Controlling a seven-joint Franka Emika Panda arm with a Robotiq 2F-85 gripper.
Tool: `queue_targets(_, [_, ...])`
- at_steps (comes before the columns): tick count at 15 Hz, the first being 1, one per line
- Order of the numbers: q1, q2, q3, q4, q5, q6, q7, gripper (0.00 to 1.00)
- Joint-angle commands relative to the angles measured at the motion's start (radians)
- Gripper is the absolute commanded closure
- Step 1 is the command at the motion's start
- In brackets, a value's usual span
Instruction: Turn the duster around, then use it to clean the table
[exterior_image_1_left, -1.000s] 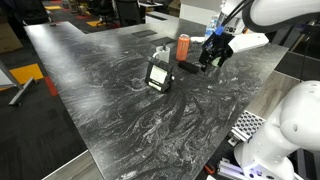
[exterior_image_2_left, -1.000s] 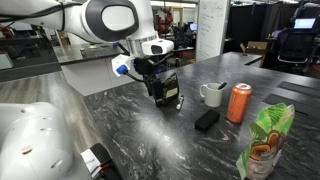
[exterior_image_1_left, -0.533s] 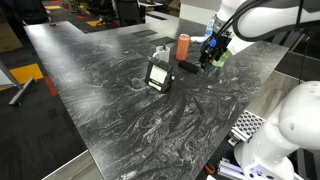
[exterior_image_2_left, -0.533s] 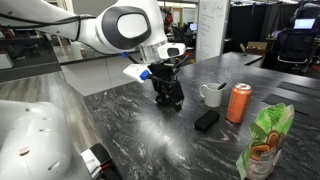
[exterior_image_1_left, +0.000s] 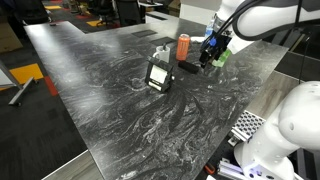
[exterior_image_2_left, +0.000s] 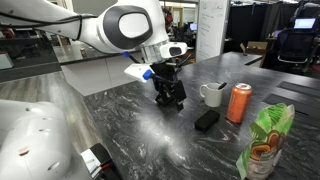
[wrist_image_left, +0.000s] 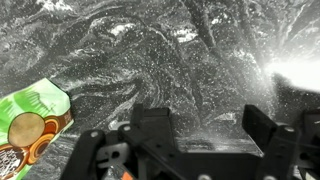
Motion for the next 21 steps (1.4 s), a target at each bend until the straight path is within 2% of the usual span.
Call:
queue_targets(1, [-0.007,0.100,-0.050,0.058,-0.011,0.052,-0.114,0.00])
queue_targets(6, [-0.006,0.236,-0.129,0.063,-0.008,0.140,-0.258,0.00])
queue_targets(9, [-0.011,0.320,-0.151,0.060,-0.016,0.229,-0.315,0.00])
queue_targets(14, [-0.012,0.445,-0.176,0.069,0.019,0.383,-0.337,0.00])
queue_targets(20, [-0.008,0.538,-0.212,0.060,0.092,0.518,-0.352,0.00])
queue_targets(21, [-0.005,0.547,-0.216,0.058,0.110,0.533,-0.362,0.25])
